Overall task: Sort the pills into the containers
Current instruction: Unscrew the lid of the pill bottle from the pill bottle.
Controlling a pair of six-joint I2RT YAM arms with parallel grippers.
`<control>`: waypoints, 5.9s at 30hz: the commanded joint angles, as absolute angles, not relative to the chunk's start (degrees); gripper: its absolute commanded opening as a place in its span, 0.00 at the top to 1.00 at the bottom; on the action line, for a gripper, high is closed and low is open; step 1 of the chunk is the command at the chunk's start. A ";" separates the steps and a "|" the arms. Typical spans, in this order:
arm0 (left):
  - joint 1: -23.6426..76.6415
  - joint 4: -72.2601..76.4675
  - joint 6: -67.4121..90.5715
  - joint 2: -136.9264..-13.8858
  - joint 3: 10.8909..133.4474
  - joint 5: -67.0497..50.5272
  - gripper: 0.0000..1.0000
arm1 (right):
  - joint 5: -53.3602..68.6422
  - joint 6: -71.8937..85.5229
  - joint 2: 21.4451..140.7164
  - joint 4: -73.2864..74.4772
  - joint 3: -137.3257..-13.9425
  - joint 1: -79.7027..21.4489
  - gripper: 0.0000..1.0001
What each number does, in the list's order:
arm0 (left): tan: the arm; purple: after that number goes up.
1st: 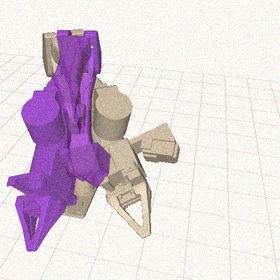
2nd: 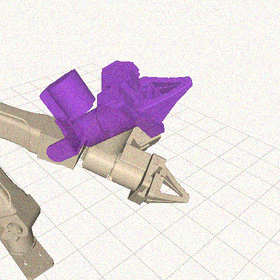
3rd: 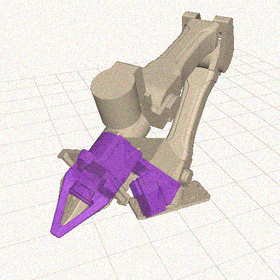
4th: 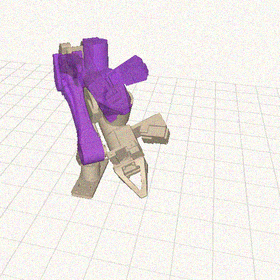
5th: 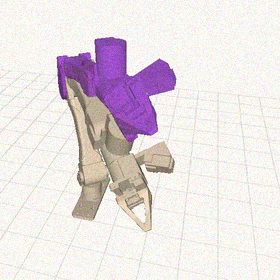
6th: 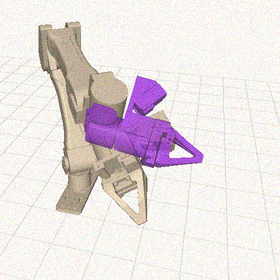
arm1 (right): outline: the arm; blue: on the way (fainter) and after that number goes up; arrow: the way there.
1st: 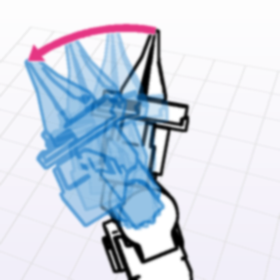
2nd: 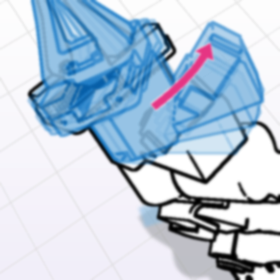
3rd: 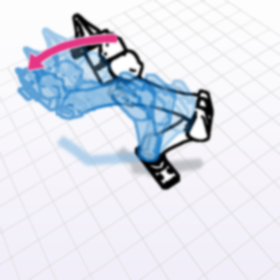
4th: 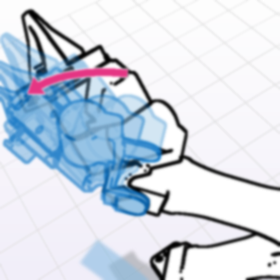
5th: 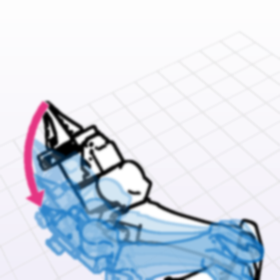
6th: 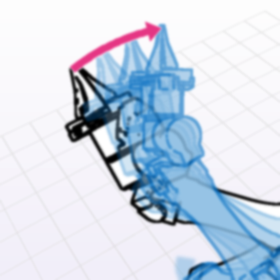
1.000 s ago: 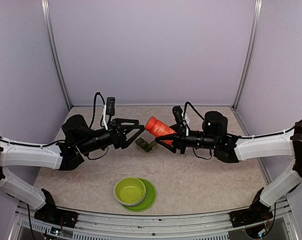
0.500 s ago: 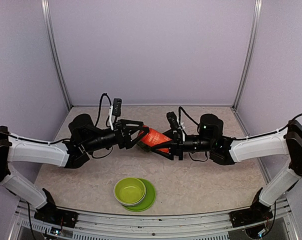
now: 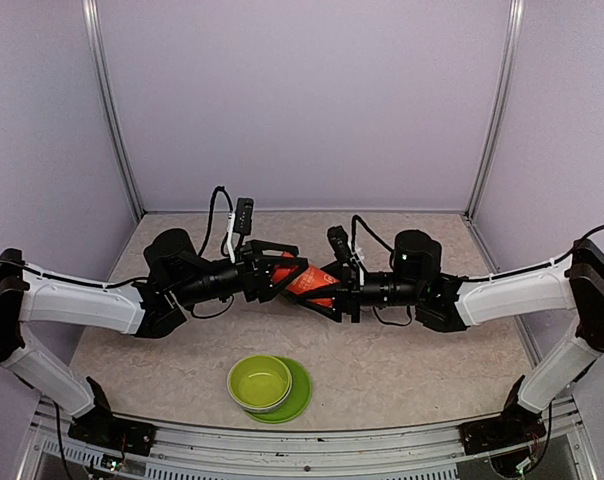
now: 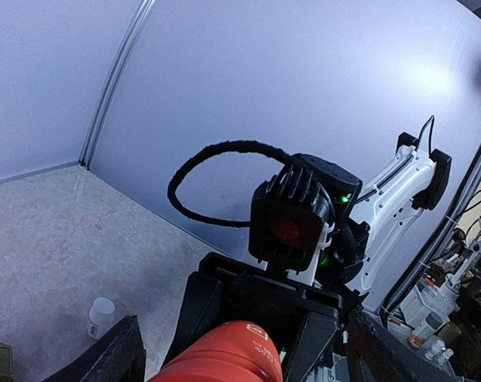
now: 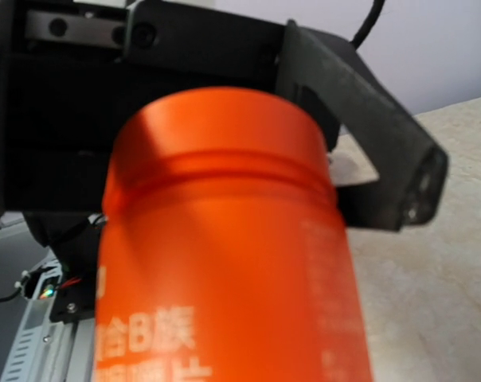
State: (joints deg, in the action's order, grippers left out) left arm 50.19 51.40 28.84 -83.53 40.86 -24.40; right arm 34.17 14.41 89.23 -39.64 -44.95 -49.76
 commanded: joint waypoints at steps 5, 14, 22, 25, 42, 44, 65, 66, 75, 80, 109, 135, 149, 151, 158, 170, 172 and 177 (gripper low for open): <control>51.06 51.86 28.13 -83.05 41.06 -25.19 0.16 | 28.48 13.21 85.94 -38.58 -45.21 -48.93 0.69; 51.07 50.43 27.74 -82.37 40.66 -24.26 0.16 | 28.72 12.18 83.87 -37.74 -44.82 -47.86 0.69; 50.22 50.60 27.92 -80.98 40.05 -22.84 0.18 | 30.51 11.73 83.79 -37.62 -44.58 -47.66 0.69; 50.18 50.61 28.26 -81.00 40.34 -23.58 0.19 | 30.33 11.99 83.66 -38.10 -44.02 -47.64 0.69; 49.48 52.95 30.20 -81.37 38.54 -21.87 0.45 | 31.36 12.34 82.91 -39.98 -42.38 -47.64 0.69; 49.42 53.19 30.64 -81.55 38.52 -21.97 0.50 | 31.54 12.18 83.08 -40.24 -42.13 -47.58 0.69; 49.22 38.61 38.86 -76.87 40.82 -11.03 0.51 | 29.13 7.28 84.77 -46.92 -38.82 -46.21 0.69; 49.22 37.87 39.57 -76.72 40.93 -10.34 0.51 | 29.05 7.02 85.00 -47.31 -38.67 -46.23 0.69; 49.08 35.43 44.40 -78.07 42.42 -9.61 0.46 | 28.35 5.70 86.33 -47.21 -39.15 -46.23 0.69; 49.06 36.94 42.80 -78.56 41.84 -10.23 0.27 | 29.45 6.79 85.47 -47.11 -39.46 -46.22 0.69; 50.76 51.86 30.23 -84.32 41.84 -24.38 0.09 | 38.04 14.71 90.42 -48.83 -43.86 -48.19 0.70; 51.24 53.10 29.60 -81.25 37.63 -22.12 0.23 | 30.03 12.47 87.02 -45.52 -41.70 -46.77 0.67; 49.58 55.78 33.29 -81.30 36.08 -21.26 0.56 | 33.38 12.08 87.74 -47.87 -40.61 -46.82 0.67; 49.41 56.26 34.14 -81.30 35.81 -21.18 0.62 | 33.35 11.84 87.81 -47.90 -40.45 -46.83 0.67; 48.96 54.23 37.20 -79.71 36.24 -20.51 0.63 | 32.46 9.34 87.57 -48.27 -39.53 -46.64 0.67; 48.78 38.42 42.05 -75.83 40.42 -12.52 0.63 | 29.81 5.72 86.58 -49.19 -38.71 -46.13 0.67; 48.78 36.54 43.17 -75.87 41.19 -11.75 0.63 | 29.25 5.02 86.53 -48.84 -38.77 -46.14 0.68; 49.13 36.62 43.60 -76.47 41.55 -11.99 0.46 | 29.93 4.93 86.40 -48.26 -39.43 -46.12 0.68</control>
State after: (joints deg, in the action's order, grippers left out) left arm 50.72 36.97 41.91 -79.00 40.40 -17.98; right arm 31.29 6.31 88.60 -47.00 -40.05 -47.86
